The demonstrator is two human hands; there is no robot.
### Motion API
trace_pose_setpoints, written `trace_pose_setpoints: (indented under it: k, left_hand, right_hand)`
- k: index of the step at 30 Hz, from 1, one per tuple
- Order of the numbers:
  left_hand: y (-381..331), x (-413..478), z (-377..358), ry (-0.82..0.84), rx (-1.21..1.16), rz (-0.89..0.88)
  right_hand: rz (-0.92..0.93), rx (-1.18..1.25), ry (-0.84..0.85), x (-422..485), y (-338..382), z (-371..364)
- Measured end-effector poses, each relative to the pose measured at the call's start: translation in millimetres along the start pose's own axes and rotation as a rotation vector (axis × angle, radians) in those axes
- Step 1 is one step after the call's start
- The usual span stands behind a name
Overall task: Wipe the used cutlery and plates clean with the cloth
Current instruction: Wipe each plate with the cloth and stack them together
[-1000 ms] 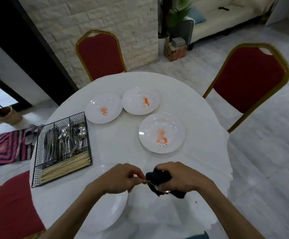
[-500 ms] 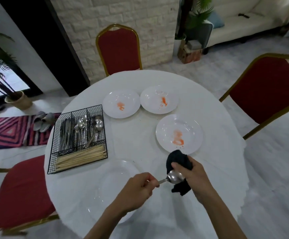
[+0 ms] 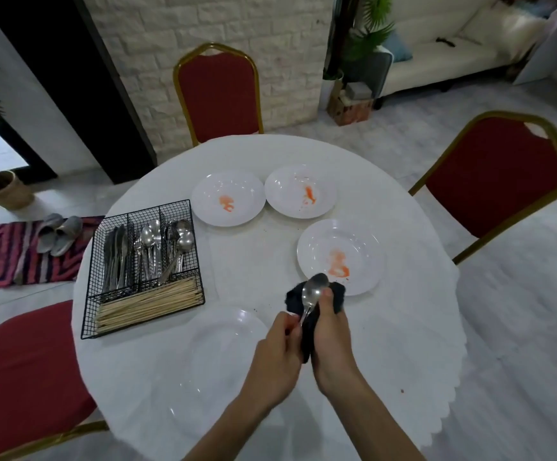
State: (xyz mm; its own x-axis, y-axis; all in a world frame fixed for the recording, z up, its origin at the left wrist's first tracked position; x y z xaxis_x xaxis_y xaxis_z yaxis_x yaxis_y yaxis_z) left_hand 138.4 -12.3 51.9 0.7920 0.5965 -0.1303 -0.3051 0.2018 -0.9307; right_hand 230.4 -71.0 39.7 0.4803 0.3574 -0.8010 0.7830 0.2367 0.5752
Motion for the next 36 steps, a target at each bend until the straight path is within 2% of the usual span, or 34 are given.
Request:
trace_pose_setpoints:
  k: [4,7,9,13,19,21,23,26,30,33,36]
  left_hand:
    - [9.0,-3.0,-1.2,-0.039,-0.049,0.063]
    - [12.1,-1.2,5.3,-0.041,-0.046,0.07]
    - [10.9,-2.7,1.4,-0.001,-0.047,0.044]
    - [9.9,-14.2,-10.3,0.112,-0.008,-0.009]
    - [13.1,-7.9,19.8,0.258,0.128,-0.019]
    - [15.5,-6.7,32.6,0.238,0.103,0.026]
    - [19.7,-8.9,41.5,0.158,0.023,0.088]
    - [27.2,-13.9,42.3,0.032,-0.05,0.164]
    - [14.8,-25.1,4.7,0.138,-0.108,0.127]
    - [13.8,-30.0,-3.8,0.242,-0.059,0.103]
    - [29.1,-20.5,16.2,0.275,0.175,0.032]
  right_hand:
    - [-0.082,0.042,0.147,-6.8,-9.0,-3.1]
    - [-0.017,-0.073,0.18,-5.4,-14.9,1.0]
    - [0.046,-0.181,0.119,-4.3,-17.0,3.2]
    - [0.1,-0.199,-0.022,1.6,-9.1,13.1]
    - [0.274,-0.321,-0.167,10.3,7.4,36.3]
    - [0.298,-0.264,-0.245,15.5,10.6,47.0]
    - [0.246,-0.105,-0.301,17.8,13.9,59.3]
    - [0.141,-0.094,-0.186,13.4,8.7,52.5]
    - [0.028,-0.323,0.066,2.2,-32.9,12.5]
    - [0.012,-0.232,0.057,0.9,-46.8,9.1]
    - [0.038,-0.256,0.013,0.9,-44.1,15.2]
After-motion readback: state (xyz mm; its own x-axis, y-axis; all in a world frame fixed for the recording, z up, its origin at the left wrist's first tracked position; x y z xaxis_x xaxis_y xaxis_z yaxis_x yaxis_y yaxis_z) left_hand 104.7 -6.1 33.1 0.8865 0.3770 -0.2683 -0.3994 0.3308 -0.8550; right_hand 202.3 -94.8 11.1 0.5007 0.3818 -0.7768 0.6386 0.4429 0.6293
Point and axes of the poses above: each hand's wrist, its own x-axis towards the middle knuckle, its own z-axis out of the back of the hand, y = z × x, the point moved 6 cm from there along x, towards the middle knuckle, and after that the axes turned 15 degrees about -z, right-handed, at the moved point
